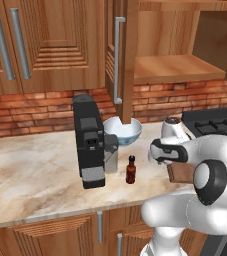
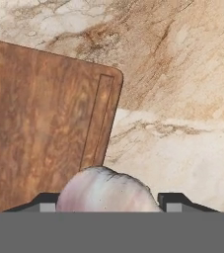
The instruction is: Open the cabinet. Place the bowl and condiment on the counter. Then place the lime and garlic on the cutting board.
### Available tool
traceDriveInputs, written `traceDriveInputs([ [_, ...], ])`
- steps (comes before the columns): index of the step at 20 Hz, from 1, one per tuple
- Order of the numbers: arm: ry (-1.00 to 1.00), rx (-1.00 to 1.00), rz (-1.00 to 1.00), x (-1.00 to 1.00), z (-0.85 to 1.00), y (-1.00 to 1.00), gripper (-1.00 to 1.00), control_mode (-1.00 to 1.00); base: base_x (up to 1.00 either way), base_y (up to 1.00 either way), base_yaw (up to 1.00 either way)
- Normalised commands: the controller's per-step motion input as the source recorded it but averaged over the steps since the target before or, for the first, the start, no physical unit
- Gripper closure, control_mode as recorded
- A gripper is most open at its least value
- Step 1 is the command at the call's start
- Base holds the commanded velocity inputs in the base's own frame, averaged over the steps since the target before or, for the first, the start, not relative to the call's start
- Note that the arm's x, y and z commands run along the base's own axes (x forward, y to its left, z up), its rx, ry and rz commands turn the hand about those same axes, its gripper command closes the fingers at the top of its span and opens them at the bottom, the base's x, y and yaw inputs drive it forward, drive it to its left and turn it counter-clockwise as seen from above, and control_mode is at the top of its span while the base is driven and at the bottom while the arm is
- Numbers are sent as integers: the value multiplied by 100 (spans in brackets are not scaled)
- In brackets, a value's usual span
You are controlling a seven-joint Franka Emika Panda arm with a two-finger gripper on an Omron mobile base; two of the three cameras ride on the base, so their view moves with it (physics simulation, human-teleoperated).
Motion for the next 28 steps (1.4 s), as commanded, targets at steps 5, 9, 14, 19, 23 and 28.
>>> traceDriveInputs([
  [5,13,1,-7,-5,17,-34,100,-100,0,0,0],
  [9,14,1,-7,-1,1,-31,100,-100,0,0,0],
  [14,11,0,-6,0,-1,-29,100,-100,0,0,0],
  [19,6,1,-5,0,-6,-26,100,-100,0,0,0],
  [23,4,1,-4,0,-9,-23,100,-100,0,0,0],
  [28,1,1,-2,0,-16,-15,100,-100,0,0,0],
])
